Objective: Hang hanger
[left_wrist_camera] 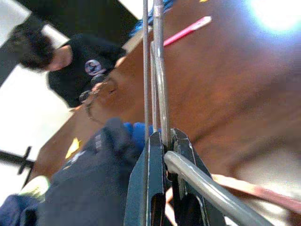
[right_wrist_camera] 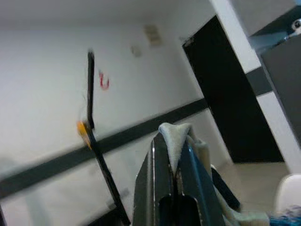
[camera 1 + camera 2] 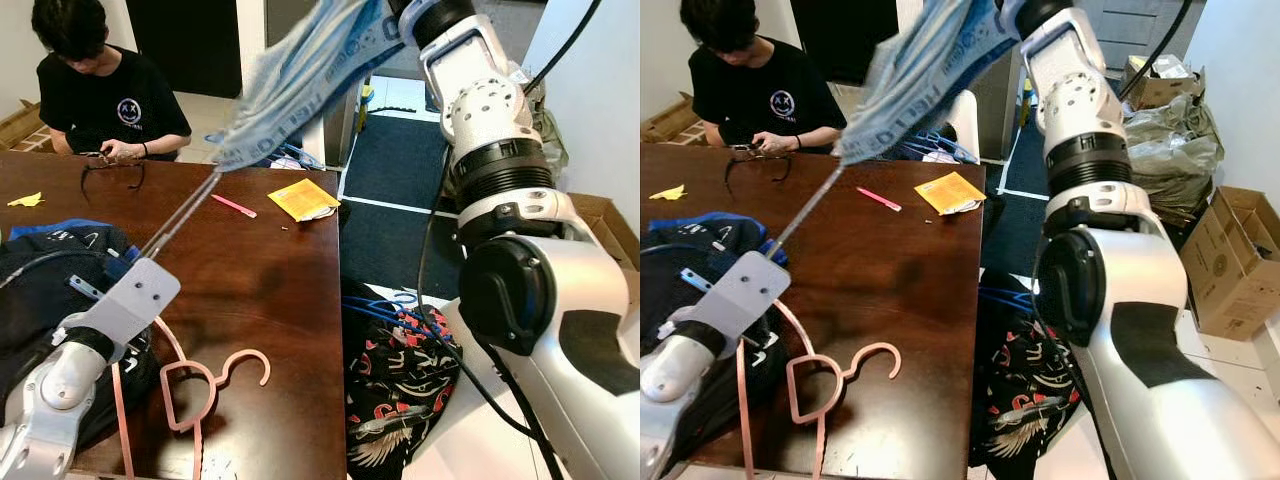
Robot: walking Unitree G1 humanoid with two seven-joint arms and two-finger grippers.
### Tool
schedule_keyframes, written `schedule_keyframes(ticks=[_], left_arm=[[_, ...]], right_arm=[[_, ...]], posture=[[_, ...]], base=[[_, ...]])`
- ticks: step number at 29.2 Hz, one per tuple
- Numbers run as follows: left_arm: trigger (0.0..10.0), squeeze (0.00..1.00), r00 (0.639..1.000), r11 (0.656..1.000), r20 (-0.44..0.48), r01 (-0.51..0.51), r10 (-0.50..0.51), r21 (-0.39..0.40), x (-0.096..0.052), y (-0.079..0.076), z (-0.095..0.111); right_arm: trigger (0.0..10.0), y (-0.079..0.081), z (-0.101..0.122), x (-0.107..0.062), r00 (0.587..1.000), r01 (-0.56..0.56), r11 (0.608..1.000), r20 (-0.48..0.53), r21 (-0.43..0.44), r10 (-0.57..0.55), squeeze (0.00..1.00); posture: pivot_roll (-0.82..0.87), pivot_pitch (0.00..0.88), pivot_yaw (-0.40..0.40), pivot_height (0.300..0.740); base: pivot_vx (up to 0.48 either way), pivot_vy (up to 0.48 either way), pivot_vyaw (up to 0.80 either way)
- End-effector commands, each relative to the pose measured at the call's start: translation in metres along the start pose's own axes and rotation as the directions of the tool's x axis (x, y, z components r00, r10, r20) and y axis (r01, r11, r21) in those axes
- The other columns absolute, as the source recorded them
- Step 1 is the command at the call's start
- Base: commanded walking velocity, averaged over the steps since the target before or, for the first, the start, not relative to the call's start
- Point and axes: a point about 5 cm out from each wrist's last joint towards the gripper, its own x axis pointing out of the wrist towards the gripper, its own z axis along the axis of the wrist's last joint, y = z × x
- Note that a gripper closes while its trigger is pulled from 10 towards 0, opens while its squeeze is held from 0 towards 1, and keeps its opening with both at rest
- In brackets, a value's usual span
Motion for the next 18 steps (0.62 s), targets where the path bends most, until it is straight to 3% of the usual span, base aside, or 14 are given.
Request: schedule_keyframes(ticks=[1,2,3,4,5,7,8,10,11,13,16,18], left_arm=[[10.0,0.0,0.996,0.997,-0.059,0.067,-0.065,0.031,0.0,-0.009,-0.01],[10.0,0.0,0.996,0.997,-0.059,0.067,-0.065,0.031,0.0,-0.009,-0.01],[10.0,0.0,0.995,0.995,-0.049,0.092,-0.09,0.03,0.003,-0.013,-0.007],[10.0,0.0,0.995,0.995,-0.049,0.092,-0.09,0.03,0.003,-0.013,-0.007],[10.0,0.0,0.997,0.997,-0.046,0.069,-0.069,0.015,0.009,-0.011,-0.004],[10.0,0.0,0.997,0.997,-0.046,0.069,-0.069,0.015,0.009,-0.011,-0.004],[10.0,0.0,0.999,0.999,-0.033,0.041,-0.041,0.0,0.015,-0.007,0.0],[10.0,0.0,0.999,0.999,-0.033,0.041,-0.041,0.0,0.015,-0.007,0.0],[10.0,0.0,1.0,1.0,-0.001,0.016,-0.016,-0.014,0.025,-0.003,0.01],[10.0,0.0,1.0,1.0,-0.001,0.016,-0.016,-0.014,0.025,-0.003,0.01],[10.0,0.0,1.0,1.0,0.024,0.008,-0.008,-0.03,0.033,-0.003,0.018],[10.0,0.0,0.998,0.999,0.053,0.021,-0.019,-0.033,0.039,-0.004,0.025]], right_arm=[[0.0,0.008,-0.006,0.0,0.994,-0.098,0.994,-0.063,-0.051,0.095,0.0],[0.0,0.008,-0.006,0.0,0.994,-0.098,0.994,-0.063,-0.051,0.095,0.0],[0.0,0.02,-0.015,-0.001,0.972,-0.214,0.976,-0.11,-0.029,0.21,0.0],[0.0,0.02,-0.015,-0.001,0.972,-0.214,0.976,-0.11,-0.029,0.21,0.0],[0.0,0.036,-0.014,-0.006,0.914,-0.393,0.919,-0.1,0.024,0.393,0.0],[0.0,0.036,-0.014,-0.006,0.914,-0.393,0.919,-0.1,0.024,0.393,0.0],[0.0,0.048,-0.008,-0.011,0.856,-0.508,0.857,-0.052,0.089,0.514,0.0],[0.0,0.048,-0.008,-0.011,0.856,-0.508,0.857,-0.052,0.089,0.514,0.0],[0.0,0.056,0.003,-0.014,0.81,-0.584,0.793,0.054,0.172,0.584,0.0],[0.0,0.056,0.003,-0.014,0.81,-0.584,0.793,0.054,0.172,0.584,0.0],[0.0,0.053,0.01,-0.011,0.837,-0.548,0.807,0.137,0.223,0.53,0.0],[0.0,0.041,0.022,-0.006,0.887,-0.456,0.851,0.213,0.261,0.41,0.0]], posture=[[0.15,0.0,-0.029,0.74],[0.15,0.0,-0.029,0.74],[0.15,0.0,-0.029,0.74],[0.15,0.0,-0.029,0.74],[0.15,0.0,-0.032,0.74],[0.15,0.0,-0.032,0.74],[0.15,0.0,-0.032,0.74],[0.15,0.0,-0.032,0.74],[0.15,0.0,-0.035,0.74],[0.15,0.0,-0.035,0.74],[0.14,0.0,-0.033,0.74],[0.14,0.0,-0.033,0.74]], base=[[0.0,0.0,0.0],[0.0,0.0,0.0],[0.0,0.0,0.0],[0.0,0.0,0.0],[0.0,0.0,0.0],[0.0,0.0,0.0],[0.0,0.0,0.0],[0.0,0.0,0.0],[0.0,0.0,0.0],[0.0,0.0,0.0],[0.0,0.0,0.0],[0.0,0.0,0.0]])
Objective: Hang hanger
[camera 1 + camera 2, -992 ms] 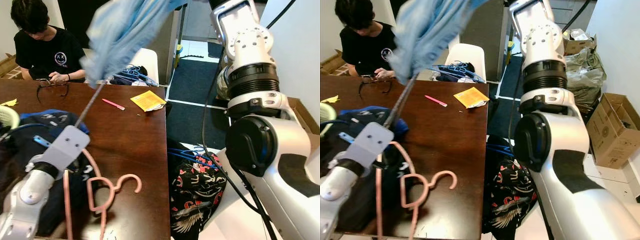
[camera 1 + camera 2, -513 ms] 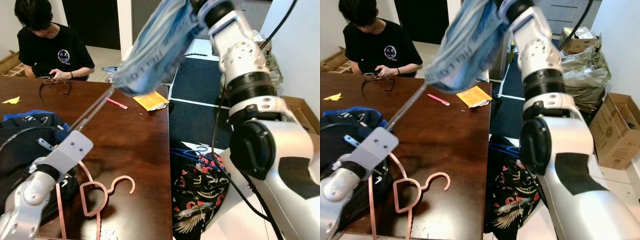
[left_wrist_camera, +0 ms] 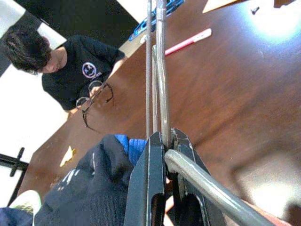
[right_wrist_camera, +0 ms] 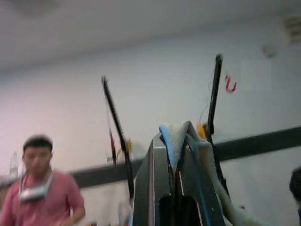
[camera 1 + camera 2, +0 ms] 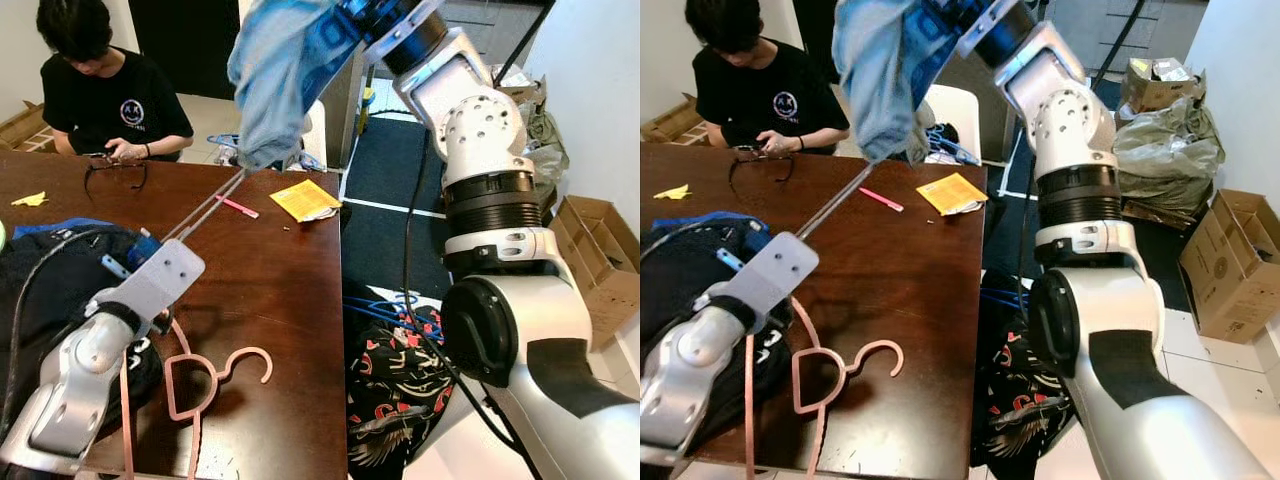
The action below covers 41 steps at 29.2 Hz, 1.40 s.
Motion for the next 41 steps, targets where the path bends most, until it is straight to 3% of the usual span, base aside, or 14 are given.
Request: schedule_keyframes(ticks=[1,2,4,5,6,7,13,18,24,31,33,34,36,41], left_arm=[[10.0,0.0,0.995,0.997,0.053,0.081,-0.082,0.014,0.002,-0.013,0.008],[10.0,0.0,0.978,0.984,0.118,0.17,-0.174,0.046,0.0,-0.024,0.018],[10.0,0.0,0.978,0.984,0.118,0.17,-0.174,0.046,0.0,-0.024,0.018],[10.0,0.0,0.95,0.966,0.178,0.25,-0.257,0.061,-0.005,-0.035,0.027],[10.0,0.0,0.95,0.966,0.178,0.25,-0.257,0.061,-0.005,-0.035,0.027],[10.0,0.0,0.914,0.946,0.245,0.32,-0.322,0.052,-0.009,-0.045,0.039],[10.0,0.0,0.885,0.929,0.284,0.364,-0.368,0.069,-0.01,-0.054,0.051],[10.0,0.0,0.788,0.875,0.398,0.475,-0.47,0.093,-0.021,-0.064,0.072],[10.0,0.0,0.729,0.833,0.418,0.532,-0.542,0.151,-0.027,-0.067,0.079],[10.0,0.0,0.755,0.828,0.341,0.527,-0.559,0.192,-0.025,-0.066,0.064],[10.0,0.0,0.804,0.84,0.246,0.497,-0.54,0.219,-0.021,-0.062,0.045],[10.0,0.0,0.804,0.84,0.246,0.497,-0.54,0.219,-0.021,-0.062,0.045],[10.0,0.0,0.871,0.864,0.132,0.43,-0.473,0.262,-0.014,-0.053,0.023],[10.0,0.0,0.923,0.888,0.069,0.34,-0.378,0.31,-0.006,-0.039,0.007]], right_arm=[[0.0,-0.008,0.018,0.002,0.988,0.113,0.994,0.103,-0.003,-0.112,0.0],[0.0,-0.016,0.022,-0.001,0.972,0.207,0.978,0.121,-0.03,-0.202,0.0],[0.0,-0.016,0.022,-0.001,0.972,0.207,0.978,0.121,-0.03,-0.202,0.0],[0.0,-0.022,0.022,-0.003,0.956,0.279,0.957,0.116,-0.073,-0.27,0.0],[0.0,-0.022,0.022,-0.003,0.956,0.279,0.957,0.116,-0.073,-0.27,0.0],[0.0,-0.026,0.016,-0.006,0.945,0.322,0.941,0.095,-0.105,-0.313,0.0],[0.0,-0.034,0.013,-0.013,0.912,0.408,0.903,0.105,-0.133,-0.396,0.0],[0.0,-0.051,0.009,-0.027,0.82,0.566,0.777,0.091,-0.277,-0.565,0.0],[0.0,-0.061,0.009,-0.039,0.753,0.651,0.701,0.133,-0.29,-0.645,0.0],[0.0,-0.06,0.035,-0.042,0.725,0.687,0.695,0.262,-0.214,-0.637,0.0],[0.0,-0.058,0.059,-0.046,0.698,0.706,0.682,0.352,-0.191,-0.624,0.0],[0.0,-0.058,0.059,-0.046,0.698,0.706,0.682,0.352,-0.191,-0.624,0.0],[0.0,-0.057,0.081,-0.054,0.656,0.745,0.622,0.434,-0.239,-0.618,0.0],[0.0,-0.056,0.096,-0.06,0.636,0.764,0.582,0.476,-0.278,-0.607,0.0]], posture=[[0.14,0.0,-0.03,0.74],[0.14,0.0,-0.031,0.74],[0.14,0.0,-0.031,0.74],[0.14,0.0,-0.031,0.74],[0.14,0.0,-0.031,0.74],[0.14,0.0,-0.033,0.74],[0.14,0.0,-0.033,0.74],[0.14,0.0,-0.032,0.74],[0.14,0.0,-0.028,0.74],[0.14,0.0,-0.025,0.74],[0.14,0.0,-0.024,0.74],[0.14,0.0,-0.024,0.74],[0.14,0.0,-0.024,0.74],[0.14,0.0,-0.023,0.74]], base=[[0.0,0.0,0.0],[0.0,0.0,0.0],[0.0,0.0,0.0],[0.0,0.0,0.0],[0.0,0.0,0.0],[0.0,0.0,0.0],[0.0,0.0,0.0],[0.0,0.0,0.0],[0.0,0.0,0.0],[0.0,0.0,0.0],[0.0,0.0,0.0],[0.0,0.0,0.0],[0.0,0.0,0.0],[0.0,0.0,0.0]])
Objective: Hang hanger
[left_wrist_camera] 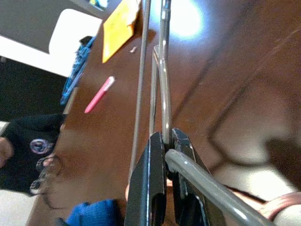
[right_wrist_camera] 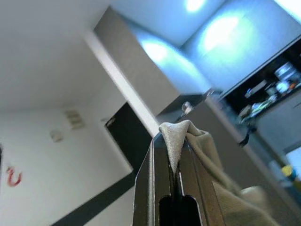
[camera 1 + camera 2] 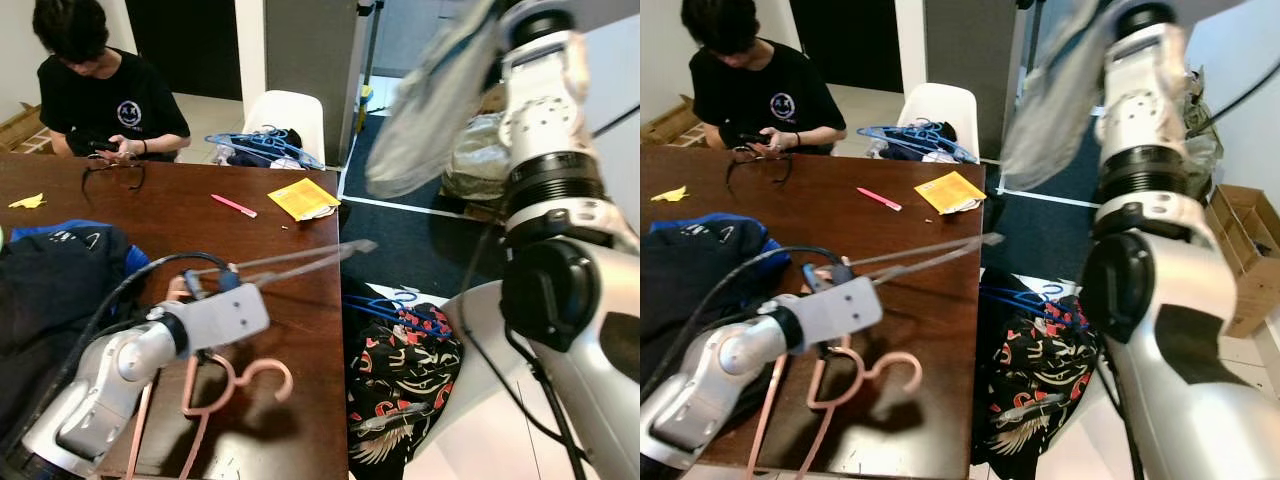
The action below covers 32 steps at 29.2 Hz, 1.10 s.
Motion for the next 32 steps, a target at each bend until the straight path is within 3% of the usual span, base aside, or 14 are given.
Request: schedule_keyframes(ticks=[1,5,8,15,16,20,22,23,24,28,29,32], left_arm=[[10.0,0.0,0.996,0.998,-0.072,-0.04,0.044,0.052,-0.003,0.006,-0.017],[10.0,0.0,0.99,0.992,-0.103,-0.093,0.101,0.084,-0.004,0.013,-0.023],[10.0,0.0,0.96,0.973,-0.169,-0.207,0.222,0.103,-0.008,0.031,-0.036],[10.0,0.0,0.946,0.964,-0.189,-0.254,0.263,0.072,-0.006,0.034,-0.041],[10.0,1.0,0.942,0.959,-0.182,-0.278,0.282,0.048,-0.005,0.036,-0.041],[10.0,1.0,0.931,0.944,-0.161,-0.33,0.328,0.021,-0.003,0.042,-0.038],[10.0,1.0,0.901,0.91,-0.131,-0.415,0.413,0.013,-0.003,0.055,-0.033],[10.0,1.0,0.901,0.91,-0.131,-0.415,0.413,0.013,-0.003,0.055,-0.033],[10.0,1.0,0.835,0.838,-0.068,-0.545,0.546,0.039,-0.008,0.079,-0.023],[10.0,1.0,0.803,0.804,-0.047,-0.594,0.595,0.03,-0.011,0.091,-0.018],[10.0,0.0,0.791,0.793,-0.066,-0.609,0.608,0.005,-0.012,0.094,-0.02],[10.0,0.0,0.787,0.783,-0.116,-0.616,0.606,-0.09,-0.012,0.097,-0.025]], right_arm=[[0.0,0.003,0.006,0.003,1.0,-0.017,1.0,0.015,-0.01,0.017,0.0],[0.0,0.001,0.007,0.003,0.999,-0.038,0.999,0.007,-0.005,0.038,0.0],[0.0,0.006,-0.01,-0.007,0.981,-0.176,0.983,-0.078,0.046,0.179,0.0],[0.0,0.008,-0.03,-0.019,0.962,-0.225,0.97,-0.14,0.087,0.236,0.0],[0.0,0.009,-0.035,-0.022,0.958,-0.228,0.969,-0.154,0.094,0.241,0.0],[0.0,0.011,-0.042,-0.026,0.953,-0.233,0.966,-0.17,0.111,0.249,0.0],[0.0,0.016,-0.048,-0.03,0.942,-0.256,0.956,-0.186,0.144,0.281,0.0],[0.0,0.016,-0.048,-0.03,0.942,-0.256,0.956,-0.186,0.144,0.281,0.0],[0.0,0.026,-0.055,-0.038,0.914,-0.311,0.928,-0.202,0.207,0.351,0.0],[0.0,0.033,-0.058,-0.044,0.895,-0.342,0.908,-0.212,0.242,0.393,0.0],[0.0,0.035,-0.06,-0.046,0.89,-0.347,0.904,-0.216,0.249,0.401,0.0],[0.0,0.035,-0.062,-0.048,0.889,-0.343,0.903,-0.222,0.257,0.401,0.0]], posture=[[0.14,0.0,-0.023,0.74],[0.14,0.0,-0.023,0.74],[0.13,0.0,-0.017,0.74],[0.13,0.0,-0.017,0.74],[0.12,0.0,-0.015,0.74],[0.12,0.0,-0.015,0.74],[0.11,0.0,-0.014,0.74],[0.11,0.0,-0.014,0.74],[0.11,0.0,-0.014,0.74],[0.11,0.0,-0.014,0.74],[0.11,0.0,-0.014,0.74],[0.11,0.0,-0.014,0.74]], base=[[0.0,0.0,0.0],[0.0,0.0,0.0],[0.0,0.0,0.0],[0.0,0.0,0.0],[0.0,0.0,0.0],[0.0,0.0,0.0],[0.0,0.0,0.0],[0.0,0.0,0.0],[0.0,0.0,0.0],[0.0,0.0,0.0],[0.0,0.0,0.0],[0.0,0.0,0.0]])
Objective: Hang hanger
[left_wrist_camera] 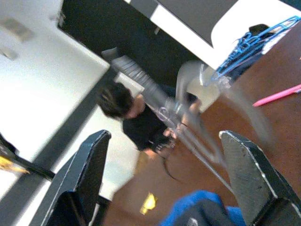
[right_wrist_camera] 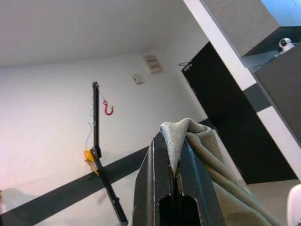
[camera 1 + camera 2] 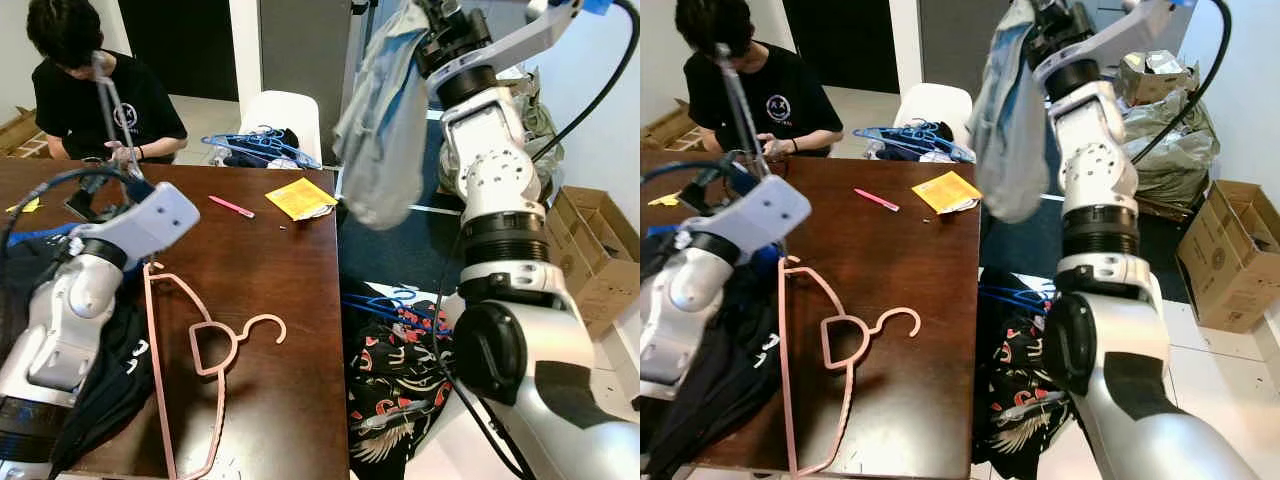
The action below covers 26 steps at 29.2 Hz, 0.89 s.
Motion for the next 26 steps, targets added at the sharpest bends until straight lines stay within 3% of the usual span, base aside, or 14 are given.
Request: schedule_keyframes(ticks=[1,3,6,12,13,14,16,18,25,26], left_arm=[[10.0,0.0,0.999,0.998,-0.038,0.007,-0.009,-0.056,0.001,-0.001,-0.004],[10.0,0.0,0.996,0.98,-0.082,0.021,-0.038,-0.198,0.002,0.0,-0.008],[10.0,0.0,0.994,0.967,-0.091,0.033,-0.058,-0.252,0.001,0.0,-0.008],[10.0,0.0,0.998,0.961,-0.044,0.033,-0.047,-0.274,0.001,0.003,0.001],[10.0,0.0,0.999,0.96,0.012,0.05,-0.048,-0.276,0.0,0.002,0.01],[10.0,0.0,0.999,0.96,0.012,0.05,-0.048,-0.276,0.0,0.002,0.01],[10.0,0.0,0.987,0.95,0.149,0.1,-0.057,-0.297,-0.002,0.0,0.036],[10.0,0.0,0.971,0.935,0.23,0.135,-0.06,-0.328,-0.004,-0.001,0.052],[10.0,0.0,0.96,0.933,0.276,0.145,-0.052,-0.328,-0.004,0.003,0.064],[10.0,0.0,0.961,0.942,0.274,0.134,-0.047,-0.307,-0.003,0.005,0.065]], right_arm=[[0.0,0.003,0.0,0.0,1.0,-0.014,1.0,0.003,0.013,0.014,0.0],[0.0,0.003,-0.001,-0.001,1.0,-0.015,1.0,-0.001,0.026,0.015,0.0],[0.0,0.005,-0.002,-0.002,1.0,-0.026,0.999,-0.007,0.041,0.026,0.0],[0.0,0.01,-0.004,-0.004,0.998,-0.063,0.995,-0.019,0.081,0.065,0.0],[0.0,0.014,-0.006,-0.005,0.996,-0.086,0.992,-0.027,0.098,0.089,0.0],[0.0,0.014,-0.006,-0.005,0.996,-0.086,0.992,-0.027,0.098,0.089,0.0],[0.0,0.03,-0.013,-0.008,0.979,-0.187,0.973,-0.06,0.136,0.197,0.0],[0.0,0.042,-0.019,-0.012,0.959,-0.258,0.953,-0.081,0.16,0.273,0.0],[0.0,0.053,-0.023,-0.016,0.929,-0.333,0.921,-0.098,0.202,0.358,0.0],[0.0,0.059,-0.024,-0.019,0.905,-0.382,0.895,-0.101,0.23,0.413,0.0]], posture=[[0.11,0.0,-0.014,0.74],[0.11,0.0,-0.014,0.74],[0.11,0.0,-0.014,0.74],[0.11,0.0,-0.014,0.74],[0.11,0.0,-0.014,0.74],[0.11,0.0,-0.014,0.74],[0.12,0.0,-0.015,0.74],[0.12,0.0,-0.016,0.74],[0.12,0.0,-0.015,0.74],[0.12,0.0,-0.015,0.74]], base=[[0.0,0.0,0.0],[0.0,0.0,0.0],[0.0,0.0,0.0],[0.0,0.0,0.0],[0.0,0.0,0.0],[0.0,0.0,0.0],[0.0,0.0,0.0],[0.0,0.0,0.0],[0.0,0.0,0.0],[0.0,0.0,0.0]])
